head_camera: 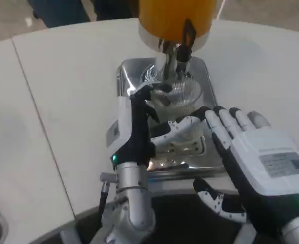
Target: Grasp the cup under the faucet to collect the drink, then remove the cup.
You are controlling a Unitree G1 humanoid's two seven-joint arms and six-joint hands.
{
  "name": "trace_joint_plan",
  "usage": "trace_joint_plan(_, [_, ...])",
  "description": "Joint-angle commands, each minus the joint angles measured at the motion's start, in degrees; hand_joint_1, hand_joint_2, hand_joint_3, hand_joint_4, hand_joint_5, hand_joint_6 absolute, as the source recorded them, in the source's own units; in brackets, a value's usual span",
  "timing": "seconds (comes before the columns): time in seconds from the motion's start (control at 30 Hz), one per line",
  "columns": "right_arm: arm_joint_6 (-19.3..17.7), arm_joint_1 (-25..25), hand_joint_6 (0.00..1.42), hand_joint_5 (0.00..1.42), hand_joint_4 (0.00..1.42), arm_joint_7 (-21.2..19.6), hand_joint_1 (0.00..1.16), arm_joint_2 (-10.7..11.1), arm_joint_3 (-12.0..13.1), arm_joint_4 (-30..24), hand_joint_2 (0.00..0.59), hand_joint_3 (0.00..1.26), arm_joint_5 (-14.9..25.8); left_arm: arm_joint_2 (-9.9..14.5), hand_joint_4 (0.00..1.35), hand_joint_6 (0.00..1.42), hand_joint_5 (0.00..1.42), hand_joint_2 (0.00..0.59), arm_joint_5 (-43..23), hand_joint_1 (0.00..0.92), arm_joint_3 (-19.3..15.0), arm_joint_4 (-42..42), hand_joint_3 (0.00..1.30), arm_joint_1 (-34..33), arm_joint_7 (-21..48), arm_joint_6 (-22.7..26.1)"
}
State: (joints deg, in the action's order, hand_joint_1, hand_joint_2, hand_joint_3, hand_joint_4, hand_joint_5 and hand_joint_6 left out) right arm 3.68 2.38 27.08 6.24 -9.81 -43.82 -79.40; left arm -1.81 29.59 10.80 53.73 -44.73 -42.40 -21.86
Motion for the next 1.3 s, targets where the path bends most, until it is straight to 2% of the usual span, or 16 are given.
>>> trace_joint_plan(0.03, [0.66,-0.08,0.0,0.0,0.0,0.87,0.61,-0.08,0.09,0.1,0.407,0.0,-0.2,-0.37,1.13,1.42,1.35,0.089,0.57,0.624,1.11,1.9,1.03,-1.77,-2.98,-0.62])
trace_joint_plan(0.1, [0.83,0.14,0.0,0.0,0.0,0.89,0.61,-0.28,-0.08,0.0,0.407,0.0,-0.21,-0.26,1.13,1.42,1.35,0.099,0.67,0.615,1.47,2.6,0.99,-2.07,-3.74,-0.57])
trace_joint_plan(0.17, [0.96,0.4,0.0,0.0,0.0,0.4,0.61,-0.48,-0.38,0.15,0.407,0.0,-0.28,-0.16,1.09,1.4,1.28,0.1,-0.01,0.605,1.55,3.0,0.91,-2.05,-2.99,-1.02])
trace_joint_plan(0.3, [1.4,0.31,0.0,0.0,0.0,-0.08,0.61,-0.97,-0.69,0.79,0.407,0.0,-0.46,0.73,0.76,1.25,1.05,0.092,-0.28,0.58,2.16,2.51,0.65,-1.05,-1.33,-2.16])
trace_joint_plan(0.4, [1.84,-0.02,0.0,0.0,0.0,-0.02,0.61,-1.35,-0.76,1.0,0.407,0.0,-0.31,1.32,0.57,1.1,0.88,0.087,-0.19,0.546,2.72,2.03,0.54,-0.38,-0.23,-2.31])
trace_joint_plan(0.6, [2.67,0.14,0.0,0.0,0.0,0.19,0.61,-1.55,-0.66,1.03,0.407,0.0,0.27,2.29,0.29,0.96,0.78,0.079,-0.21,0.524,2.94,1.23,0.39,0.39,0.66,-2.03])
trace_joint_plan(0.8, [2.68,-0.3,0.0,0.0,0.0,0.09,0.6,-1.05,-0.32,1.12,0.407,0.0,0.99,2.88,0.17,0.83,0.68,0.073,-0.42,0.495,3.27,-0.1,0.3,0.96,1.19,-2.72])
trace_joint_plan(1.03, [2.25,0.15,0.0,0.0,0.0,-0.34,0.6,-0.26,-0.12,0.97,0.407,0.0,2.05,3.47,0.02,0.47,0.45,0.062,-0.71,0.481,3.34,-1.82,0.2,2.06,2.41,-2.87])
trace_joint_plan(1.13, [2.29,0.53,0.0,0.0,0.0,-0.67,0.6,-0.23,-0.37,0.86,0.407,0.0,2.25,3.7,0.0,0.32,0.34,0.061,-0.59,0.481,3.44,-2.91,0.15,2.57,3.23,-2.13])
trace_joint_plan(1.3, [1.68,0.77,0.0,0.0,0.0,-1.3,0.6,0.28,-0.5,0.58,0.407,0.0,3.67,4.61,0.0,0.25,0.29,0.066,-0.62,0.484,3.17,-4.78,0.1,3.39,4.6,-1.24])
